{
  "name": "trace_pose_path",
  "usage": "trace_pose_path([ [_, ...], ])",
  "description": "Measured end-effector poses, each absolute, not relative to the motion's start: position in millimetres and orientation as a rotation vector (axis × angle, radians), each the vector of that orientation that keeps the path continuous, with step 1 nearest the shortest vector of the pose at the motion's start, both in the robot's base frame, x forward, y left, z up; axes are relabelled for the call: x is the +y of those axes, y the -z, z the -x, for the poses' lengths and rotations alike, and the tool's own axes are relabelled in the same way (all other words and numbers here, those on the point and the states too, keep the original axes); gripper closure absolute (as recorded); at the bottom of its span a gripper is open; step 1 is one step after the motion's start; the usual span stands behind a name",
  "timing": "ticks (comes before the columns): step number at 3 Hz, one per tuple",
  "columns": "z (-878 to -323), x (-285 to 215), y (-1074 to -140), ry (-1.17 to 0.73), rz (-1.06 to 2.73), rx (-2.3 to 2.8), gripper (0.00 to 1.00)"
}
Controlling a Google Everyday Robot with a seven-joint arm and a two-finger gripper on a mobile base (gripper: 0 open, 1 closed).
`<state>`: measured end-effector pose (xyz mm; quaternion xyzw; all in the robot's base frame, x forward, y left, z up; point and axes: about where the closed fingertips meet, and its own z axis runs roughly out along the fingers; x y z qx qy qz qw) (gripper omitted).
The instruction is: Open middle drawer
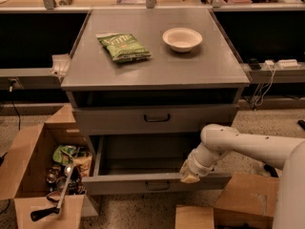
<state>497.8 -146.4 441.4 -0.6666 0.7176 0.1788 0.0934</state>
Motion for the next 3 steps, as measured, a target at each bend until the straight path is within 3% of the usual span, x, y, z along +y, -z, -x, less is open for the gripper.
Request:
trace_pose_path([
  [3, -497.8, -146.4, -441.3, -0.531, 1.978, 2.129, 0.12],
])
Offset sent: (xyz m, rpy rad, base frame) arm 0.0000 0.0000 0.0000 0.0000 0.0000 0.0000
